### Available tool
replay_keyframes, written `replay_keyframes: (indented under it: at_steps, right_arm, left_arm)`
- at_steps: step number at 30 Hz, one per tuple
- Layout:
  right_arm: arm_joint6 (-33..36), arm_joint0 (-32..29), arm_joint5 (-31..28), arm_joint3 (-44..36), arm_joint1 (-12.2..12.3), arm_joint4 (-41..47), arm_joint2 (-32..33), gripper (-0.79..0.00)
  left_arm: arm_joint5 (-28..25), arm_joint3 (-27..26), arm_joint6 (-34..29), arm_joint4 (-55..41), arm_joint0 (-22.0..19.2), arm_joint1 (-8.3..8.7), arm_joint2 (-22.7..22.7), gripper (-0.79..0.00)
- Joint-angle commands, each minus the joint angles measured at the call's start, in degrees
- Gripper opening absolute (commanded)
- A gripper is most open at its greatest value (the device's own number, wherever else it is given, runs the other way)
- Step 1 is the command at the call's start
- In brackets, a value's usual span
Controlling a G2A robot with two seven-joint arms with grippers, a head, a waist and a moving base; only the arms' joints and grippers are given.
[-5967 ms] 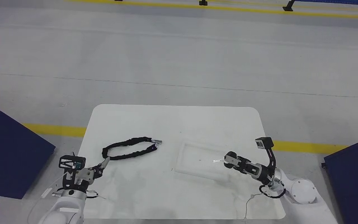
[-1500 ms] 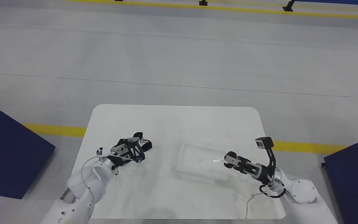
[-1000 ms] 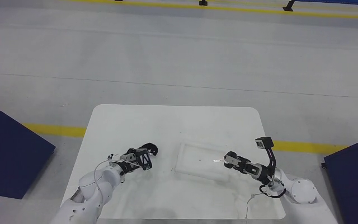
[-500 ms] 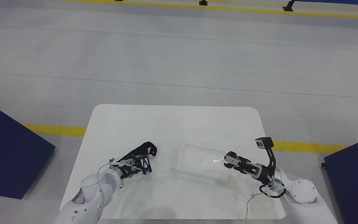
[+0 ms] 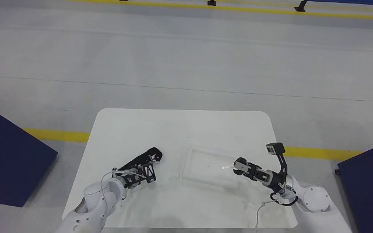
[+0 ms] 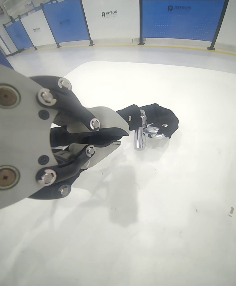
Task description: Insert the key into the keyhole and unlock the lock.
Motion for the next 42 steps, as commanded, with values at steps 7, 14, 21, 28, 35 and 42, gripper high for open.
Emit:
replay_keyframes:
  at_steps: [7, 14, 21, 28, 35, 42]
  right_arm:
    - [0.0, 0.0, 0.0, 0.0, 0.0, 0.0, 0.0, -0.785]
    - [0.0, 0.0, 0.0, 0.0, 0.0, 0.0, 0.0, -0.785]
    - [0.0, 0.0, 0.0, 0.0, 0.0, 0.0, 0.0, -0.785]
    - [0.0, 0.0, 0.0, 0.0, 0.0, 0.0, 0.0, -0.785]
    - [0.0, 0.0, 0.0, 0.0, 0.0, 0.0, 0.0, -0.785]
    - [0.0, 0.0, 0.0, 0.0, 0.0, 0.0, 0.0, -0.785]
  left_arm:
    - [0.6, 1.7, -1.4, -1.4, -1.1, -0.43, 0.5, -0.566]
    - [1.7, 2.5, -2.1, -2.2, -1.6, -0.74, 0.7, -0.372]
    - [1.5, 2.9, -5.1, -8.5, -2.1, -1.14, -1.1, -0.348]
    - [1.8, 4.7, -17.2, -21.9, -4.3, -2.61, -1.5, -0.209]
    - [2.3, 5.4, -23.9, -35.2, -6.1, -3.67, -2.2, 0.000]
    - [3.6, 6.9, -28.4, -43.3, -7.4, -4.09, -3.3, 0.000]
